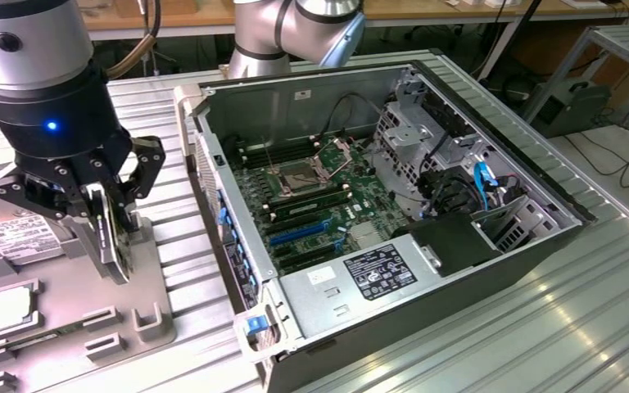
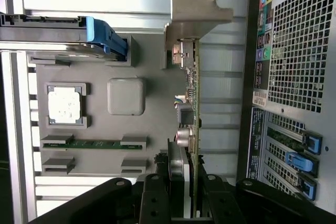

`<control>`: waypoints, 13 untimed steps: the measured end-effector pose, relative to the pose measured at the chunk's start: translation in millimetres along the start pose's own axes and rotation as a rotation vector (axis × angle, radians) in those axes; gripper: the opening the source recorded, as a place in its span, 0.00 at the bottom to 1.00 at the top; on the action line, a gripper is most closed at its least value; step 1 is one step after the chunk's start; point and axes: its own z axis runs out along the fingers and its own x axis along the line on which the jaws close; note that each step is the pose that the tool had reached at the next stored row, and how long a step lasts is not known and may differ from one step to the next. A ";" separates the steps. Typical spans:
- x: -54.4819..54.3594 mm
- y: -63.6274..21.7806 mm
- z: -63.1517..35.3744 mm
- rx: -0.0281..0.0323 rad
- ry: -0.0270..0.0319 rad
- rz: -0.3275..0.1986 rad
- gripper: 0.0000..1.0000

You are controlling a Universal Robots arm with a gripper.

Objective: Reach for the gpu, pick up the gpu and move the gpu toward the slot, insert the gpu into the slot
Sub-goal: 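Pick up the gpu and move the gpu toward the slot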

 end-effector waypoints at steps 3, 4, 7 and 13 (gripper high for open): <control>0.0 0.1 -0.3 0.0015 0.0003 0.000 0.29; 0.0 0.1 -1.2 0.0017 0.0005 0.000 0.29; -0.1 -0.1 -4.1 0.0014 0.0002 0.000 0.29; -0.3 -0.7 -12.3 0.0014 0.0002 0.000 0.29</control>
